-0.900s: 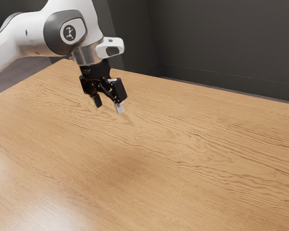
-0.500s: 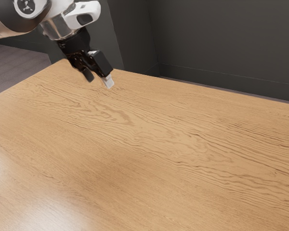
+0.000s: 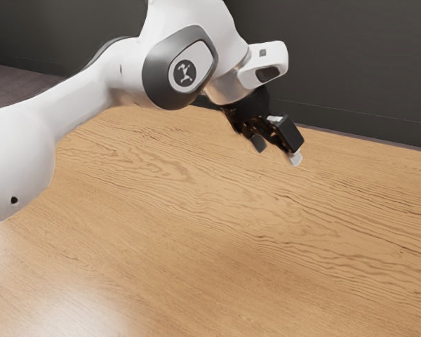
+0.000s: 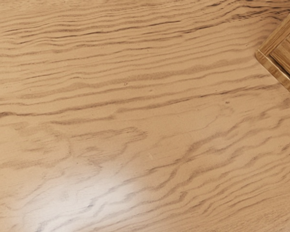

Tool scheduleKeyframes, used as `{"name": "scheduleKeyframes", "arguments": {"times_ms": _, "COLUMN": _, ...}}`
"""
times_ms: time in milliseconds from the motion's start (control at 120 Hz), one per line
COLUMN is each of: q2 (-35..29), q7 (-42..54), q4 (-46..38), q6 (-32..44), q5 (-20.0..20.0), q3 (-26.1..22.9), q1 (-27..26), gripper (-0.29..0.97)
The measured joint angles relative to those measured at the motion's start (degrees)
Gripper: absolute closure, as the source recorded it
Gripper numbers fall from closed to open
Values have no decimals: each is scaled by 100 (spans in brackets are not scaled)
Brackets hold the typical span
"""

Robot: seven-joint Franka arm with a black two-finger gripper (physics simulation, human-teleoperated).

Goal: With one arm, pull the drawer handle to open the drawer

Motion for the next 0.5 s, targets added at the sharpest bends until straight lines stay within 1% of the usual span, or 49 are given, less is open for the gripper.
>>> {"name": "scheduleKeyframes", "arguments": {"times_ms": 67, "q2": 81, "q7": -194, "q4": 9, "q6": 353, "q5": -23, "q3": -4, "q1": -73, "gripper": 0}}
{"name": "scheduleKeyframes", "arguments": {"times_ms": 158, "q2": 140, "q7": -697, "q4": 8, "q6": 673, "q5": -268, "q3": -17, "q1": -57, "gripper": 0}}
{"name": "scheduleKeyframes", "arguments": {"times_ms": 242, "q2": 170, "q7": -1121, "q4": 10, "q6": 846, "q5": -465, "q3": 27, "q1": 10, "gripper": 0}}
{"name": "scheduleKeyframes", "arguments": {"times_ms": 417, "q2": 200, "q7": -1840, "q4": -25, "q6": 1088, "q5": -695, "q3": 12, "q1": -45, "gripper": 0}}
{"name": "scheduleKeyframes", "arguments": {"times_ms": 500, "q2": 38, "q7": -2116, "q4": -527, "q6": 1434, "q5": -957, "q3": 57, "q1": -271, "gripper": 0}}
